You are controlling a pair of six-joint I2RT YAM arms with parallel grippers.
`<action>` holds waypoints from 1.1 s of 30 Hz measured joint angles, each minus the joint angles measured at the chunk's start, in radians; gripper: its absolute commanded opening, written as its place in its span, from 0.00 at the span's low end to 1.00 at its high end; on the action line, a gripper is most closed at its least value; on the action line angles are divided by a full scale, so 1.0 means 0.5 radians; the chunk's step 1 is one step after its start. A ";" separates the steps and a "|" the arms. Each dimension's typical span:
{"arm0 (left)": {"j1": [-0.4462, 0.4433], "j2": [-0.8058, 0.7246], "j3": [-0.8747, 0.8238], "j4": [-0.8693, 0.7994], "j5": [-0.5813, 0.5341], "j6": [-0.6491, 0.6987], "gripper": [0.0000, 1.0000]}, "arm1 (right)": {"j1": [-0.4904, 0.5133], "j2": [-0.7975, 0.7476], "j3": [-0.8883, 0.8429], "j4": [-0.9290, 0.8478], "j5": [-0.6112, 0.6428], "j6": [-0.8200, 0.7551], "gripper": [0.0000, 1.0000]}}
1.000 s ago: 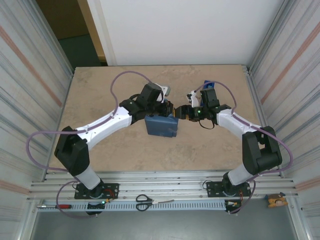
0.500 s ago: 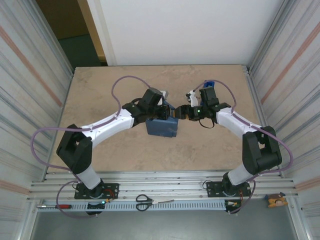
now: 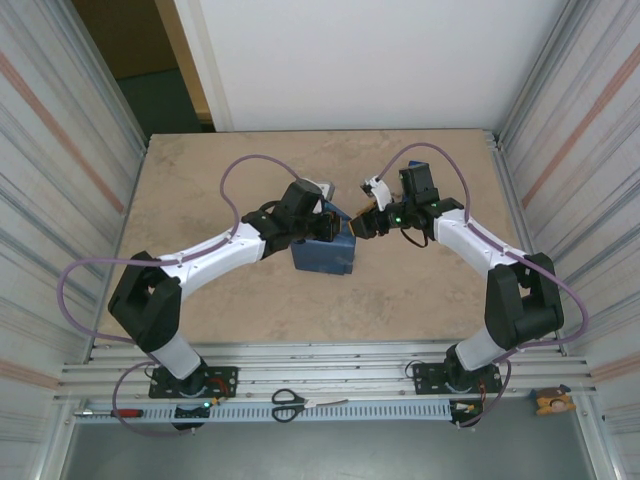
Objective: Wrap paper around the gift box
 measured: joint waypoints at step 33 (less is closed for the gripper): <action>0.005 -0.027 -0.016 -0.027 -0.008 0.002 0.15 | 0.027 0.255 0.191 0.028 -0.290 -0.511 0.26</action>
